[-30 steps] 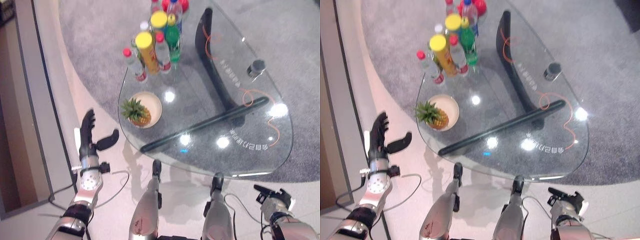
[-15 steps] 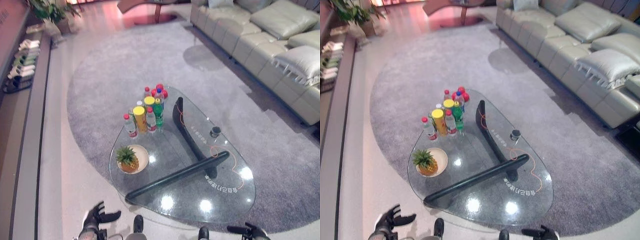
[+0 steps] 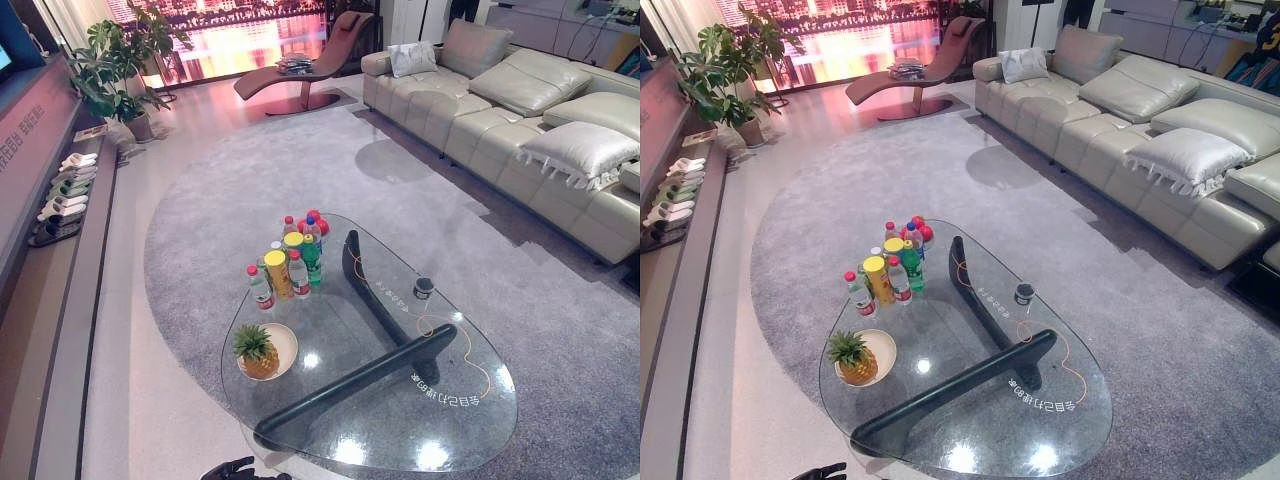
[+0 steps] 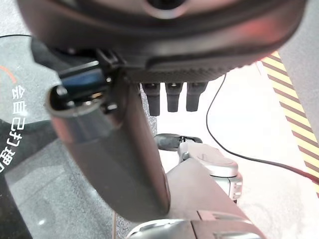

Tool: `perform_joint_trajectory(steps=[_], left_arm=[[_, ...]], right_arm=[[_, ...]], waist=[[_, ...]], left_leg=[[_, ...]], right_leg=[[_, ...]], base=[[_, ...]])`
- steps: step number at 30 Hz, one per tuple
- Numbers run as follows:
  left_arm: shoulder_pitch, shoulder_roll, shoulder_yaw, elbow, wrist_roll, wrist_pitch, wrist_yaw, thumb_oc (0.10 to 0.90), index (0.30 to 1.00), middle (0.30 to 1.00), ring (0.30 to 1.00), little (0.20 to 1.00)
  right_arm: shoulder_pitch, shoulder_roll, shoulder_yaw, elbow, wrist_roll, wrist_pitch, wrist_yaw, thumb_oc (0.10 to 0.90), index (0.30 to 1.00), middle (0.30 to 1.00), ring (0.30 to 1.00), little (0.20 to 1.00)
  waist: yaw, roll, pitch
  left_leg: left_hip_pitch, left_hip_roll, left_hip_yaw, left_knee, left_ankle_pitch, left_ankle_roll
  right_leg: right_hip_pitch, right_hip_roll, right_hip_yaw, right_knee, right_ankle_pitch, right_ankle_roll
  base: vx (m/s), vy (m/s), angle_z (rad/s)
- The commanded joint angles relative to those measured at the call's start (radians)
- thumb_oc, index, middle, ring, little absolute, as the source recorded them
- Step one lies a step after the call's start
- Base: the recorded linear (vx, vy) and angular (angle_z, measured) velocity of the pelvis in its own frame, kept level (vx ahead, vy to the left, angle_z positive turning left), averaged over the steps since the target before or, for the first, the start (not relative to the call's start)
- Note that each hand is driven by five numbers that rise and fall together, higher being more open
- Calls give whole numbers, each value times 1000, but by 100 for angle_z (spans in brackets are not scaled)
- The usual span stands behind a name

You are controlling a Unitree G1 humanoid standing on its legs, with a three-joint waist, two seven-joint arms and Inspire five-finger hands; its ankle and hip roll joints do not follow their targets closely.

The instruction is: Pick up the fruit to the plate

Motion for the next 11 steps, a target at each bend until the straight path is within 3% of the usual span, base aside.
perform_joint_trajectory(steps=[1, 11], left_arm=[[-88, 25, -3, 67, 64, 21, -26, 800, 900, 900, 900, 900], [-83, 15, -9, 81, 87, 24, -26, 800, 900, 900, 900, 900]], right_arm=[[-67, 11, 12, 36, -29, 19, 6, 800, 900, 900, 900, 900], [-59, 19, 19, 50, -60, 23, 16, 800, 900, 900, 900, 900]], waist=[[-1, -9, 29], [-5, -11, 21]], left_leg=[[65, 62, 22, 6, -44, -40], [78, 66, 23, 6, -51, -41]], right_leg=[[-26, -36, -49, 1, 104, 13], [-20, -42, -46, 1, 105, 17]], base=[[58, -1, -2], [41, -1, -5]])
